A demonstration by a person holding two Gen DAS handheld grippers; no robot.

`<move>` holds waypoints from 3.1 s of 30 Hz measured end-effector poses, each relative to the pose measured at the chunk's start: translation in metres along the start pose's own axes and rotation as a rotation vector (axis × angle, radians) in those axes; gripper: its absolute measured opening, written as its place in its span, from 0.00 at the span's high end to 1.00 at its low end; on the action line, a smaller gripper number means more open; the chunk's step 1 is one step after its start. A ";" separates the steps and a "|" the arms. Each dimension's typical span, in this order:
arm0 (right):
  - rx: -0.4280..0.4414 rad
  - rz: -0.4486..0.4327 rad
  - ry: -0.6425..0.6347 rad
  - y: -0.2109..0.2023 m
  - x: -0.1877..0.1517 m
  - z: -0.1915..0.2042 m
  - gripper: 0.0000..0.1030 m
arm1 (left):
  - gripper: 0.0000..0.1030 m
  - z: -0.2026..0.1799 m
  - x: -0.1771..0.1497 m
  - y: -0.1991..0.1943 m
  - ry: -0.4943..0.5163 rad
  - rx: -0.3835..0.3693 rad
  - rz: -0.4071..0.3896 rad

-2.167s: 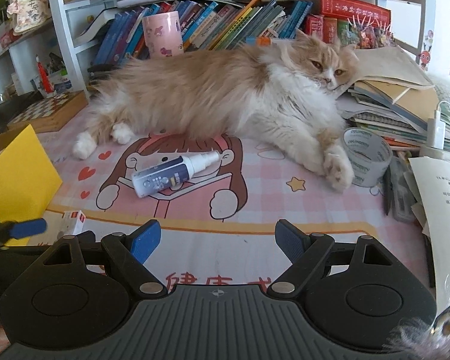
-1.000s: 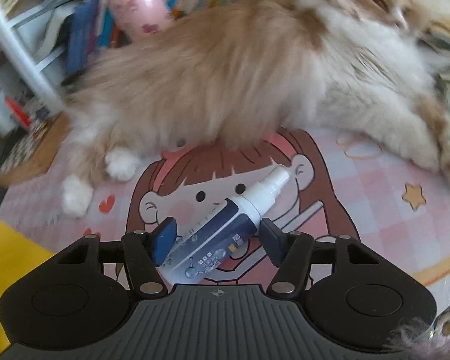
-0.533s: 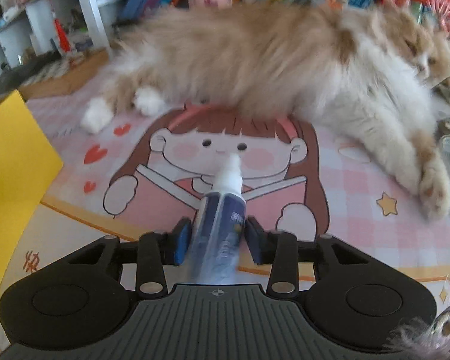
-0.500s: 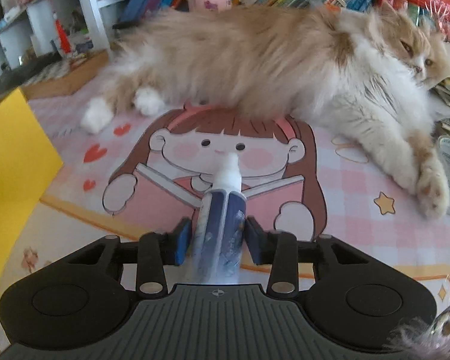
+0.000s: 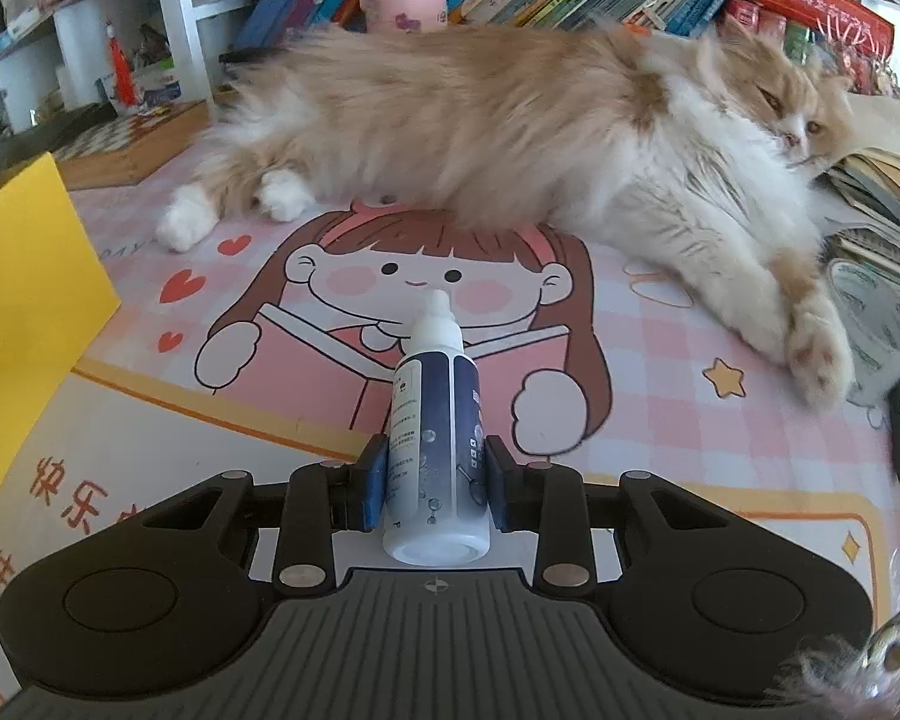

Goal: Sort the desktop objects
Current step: 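Close the right tool on the white-and-blue spray bottle and lift it, then carry the medicine box with the left tool while the right tool carries the spray bottle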

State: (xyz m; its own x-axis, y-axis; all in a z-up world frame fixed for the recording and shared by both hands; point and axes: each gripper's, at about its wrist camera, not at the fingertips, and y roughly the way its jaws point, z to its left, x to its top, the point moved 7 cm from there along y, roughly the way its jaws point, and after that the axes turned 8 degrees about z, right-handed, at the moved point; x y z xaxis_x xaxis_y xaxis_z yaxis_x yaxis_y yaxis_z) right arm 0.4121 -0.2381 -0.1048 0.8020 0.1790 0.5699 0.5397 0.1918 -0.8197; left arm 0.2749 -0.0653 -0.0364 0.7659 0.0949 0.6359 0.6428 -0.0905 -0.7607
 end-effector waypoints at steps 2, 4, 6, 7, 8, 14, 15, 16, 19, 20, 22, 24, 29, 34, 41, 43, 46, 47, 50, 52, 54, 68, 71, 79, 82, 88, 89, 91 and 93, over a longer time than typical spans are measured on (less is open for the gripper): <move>0.005 -0.007 0.000 -0.007 -0.003 -0.001 0.71 | 0.73 0.000 0.000 -0.001 0.006 -0.004 -0.002; 0.006 -0.014 0.013 -0.014 -0.007 -0.002 0.71 | 0.73 -0.001 -0.001 -0.003 0.013 -0.011 -0.004; 0.012 -0.016 0.044 -0.021 -0.012 -0.004 0.71 | 0.73 -0.001 0.000 -0.006 0.021 -0.017 -0.012; 0.014 -0.018 0.059 -0.025 -0.014 -0.005 0.71 | 0.73 0.000 0.000 -0.008 0.024 -0.020 -0.017; 0.016 -0.021 0.071 -0.029 -0.016 -0.005 0.71 | 0.73 0.000 0.000 -0.010 0.027 -0.024 -0.022; 0.040 -0.053 0.107 -0.058 -0.024 0.004 0.71 | 0.73 0.004 0.000 -0.024 0.044 -0.045 -0.051; 0.046 -0.058 0.113 -0.063 -0.026 0.007 0.71 | 0.73 0.004 -0.001 -0.026 0.048 -0.049 -0.056; 0.055 -0.062 0.123 -0.067 -0.027 0.009 0.71 | 0.73 0.005 -0.001 -0.028 0.052 -0.051 -0.060; 0.073 -0.063 0.157 -0.075 -0.031 0.016 0.71 | 0.73 0.010 -0.003 -0.033 0.056 -0.058 -0.071; 0.074 -0.064 0.163 -0.078 -0.033 0.018 0.71 | 0.73 0.011 -0.003 -0.034 0.058 -0.060 -0.074; 0.076 -0.070 0.170 -0.085 -0.036 0.023 0.71 | 0.73 0.015 -0.004 -0.037 0.060 -0.064 -0.080; 0.077 -0.074 0.167 -0.090 -0.041 0.029 0.71 | 0.73 0.018 -0.008 -0.040 0.062 -0.070 -0.081; 0.068 -0.065 0.159 -0.097 -0.053 0.042 0.71 | 0.73 0.026 -0.015 -0.046 0.063 -0.088 -0.075; 0.048 -0.069 0.144 -0.106 -0.065 0.055 0.71 | 0.73 0.033 -0.023 -0.053 0.075 -0.116 -0.068; 0.018 -0.079 0.151 -0.123 -0.084 0.075 0.71 | 0.73 0.046 -0.040 -0.068 0.092 -0.151 -0.069; 0.013 -0.078 0.153 -0.128 -0.090 0.082 0.71 | 0.73 0.052 -0.047 -0.074 0.090 -0.156 -0.066; 0.007 -0.074 0.161 -0.134 -0.103 0.096 0.71 | 0.73 0.063 -0.057 -0.083 0.088 -0.160 -0.062; 0.005 -0.073 0.163 -0.136 -0.106 0.099 0.71 | 0.73 0.065 -0.060 -0.086 0.087 -0.161 -0.061; 0.000 -0.071 0.167 -0.144 -0.121 0.114 0.71 | 0.73 0.076 -0.071 -0.096 0.090 -0.164 -0.057; -0.003 -0.072 0.170 -0.149 -0.130 0.124 0.71 | 0.73 0.083 -0.079 -0.102 0.095 -0.165 -0.052; -0.005 -0.072 0.172 -0.154 -0.140 0.133 0.71 | 0.73 0.089 -0.088 -0.107 0.102 -0.168 -0.042; 0.039 -0.009 0.154 -0.166 -0.203 0.203 0.71 | 0.73 0.138 -0.149 -0.140 0.091 -0.100 0.020; 0.063 -0.001 0.120 -0.167 -0.207 0.218 0.71 | 0.73 0.148 -0.155 -0.147 0.068 -0.084 0.018; 0.104 0.001 0.022 -0.169 -0.206 0.248 0.71 | 0.73 0.159 -0.159 -0.156 0.044 -0.065 0.001; 0.106 -0.010 -0.005 -0.172 -0.204 0.254 0.71 | 0.73 0.160 -0.158 -0.158 0.047 -0.068 -0.007; 0.096 -0.035 -0.040 -0.177 -0.199 0.259 0.71 | 0.73 0.162 -0.153 -0.159 0.051 -0.075 -0.031; 0.095 -0.040 -0.045 -0.178 -0.198 0.260 0.71 | 0.73 0.163 -0.152 -0.160 0.052 -0.075 -0.035; 0.094 -0.049 -0.057 -0.179 -0.197 0.263 0.71 | 0.73 0.163 -0.151 -0.160 0.054 -0.075 -0.042; 0.094 -0.057 -0.069 -0.181 -0.195 0.266 0.71 | 0.73 0.164 -0.150 -0.161 0.060 -0.075 -0.046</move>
State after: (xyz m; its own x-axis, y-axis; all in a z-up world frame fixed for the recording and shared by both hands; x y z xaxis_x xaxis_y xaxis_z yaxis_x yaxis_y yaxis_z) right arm 0.0900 -0.0508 -0.0528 0.7497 0.2305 0.6203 0.5545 0.2929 -0.7789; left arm 0.0543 0.0978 -0.0304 0.7333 0.0418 0.6786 0.6752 -0.1619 -0.7196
